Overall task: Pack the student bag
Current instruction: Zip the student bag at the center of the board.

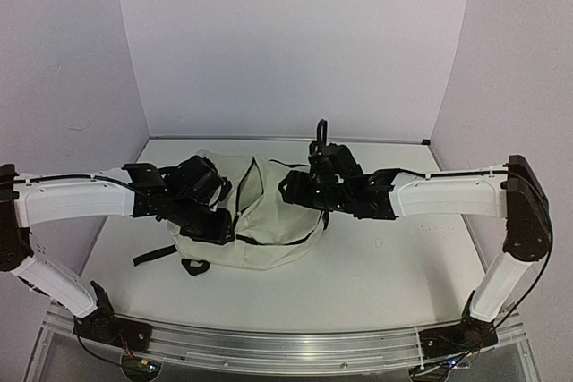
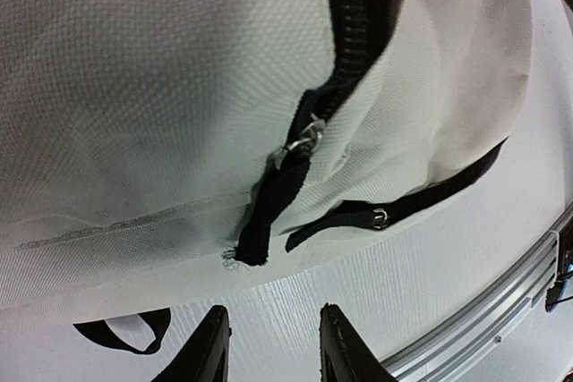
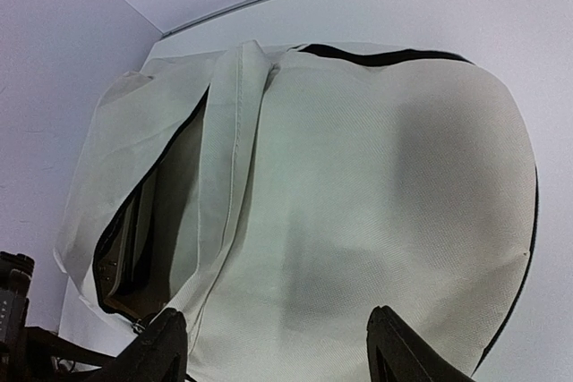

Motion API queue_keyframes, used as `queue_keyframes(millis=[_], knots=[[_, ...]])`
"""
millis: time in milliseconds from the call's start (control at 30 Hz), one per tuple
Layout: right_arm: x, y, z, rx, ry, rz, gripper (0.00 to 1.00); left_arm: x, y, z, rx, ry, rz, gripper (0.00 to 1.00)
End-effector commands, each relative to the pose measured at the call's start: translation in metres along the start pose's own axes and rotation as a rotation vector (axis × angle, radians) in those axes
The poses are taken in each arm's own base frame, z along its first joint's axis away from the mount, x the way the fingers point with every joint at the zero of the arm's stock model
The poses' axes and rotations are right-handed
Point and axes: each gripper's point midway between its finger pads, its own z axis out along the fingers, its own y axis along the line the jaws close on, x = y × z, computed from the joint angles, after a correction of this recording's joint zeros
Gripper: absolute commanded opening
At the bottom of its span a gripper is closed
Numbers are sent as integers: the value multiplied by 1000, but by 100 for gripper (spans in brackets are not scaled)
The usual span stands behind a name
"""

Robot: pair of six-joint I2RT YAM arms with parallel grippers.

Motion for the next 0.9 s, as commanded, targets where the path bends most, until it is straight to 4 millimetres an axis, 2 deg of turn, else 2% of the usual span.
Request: queue_keyframes(millis=[0,167,567,700,867], knots=[[-10,8,-8,-29,-34,30,68,-24,6,2,-85,-63,22,35],[-8,6,-6,-21,-31,33,68,-36,7,1,-116,-104,37,29],[-3,5,0,-18,-15,29,68,-43,4,15,-130,-110,67,27],[-1,4,2,-13,-12,25,68,-46,15,21,-215,-126,72,28],[1,0,3,-3,-9,26,68,-49,27,22,-311,-151,68,19]])
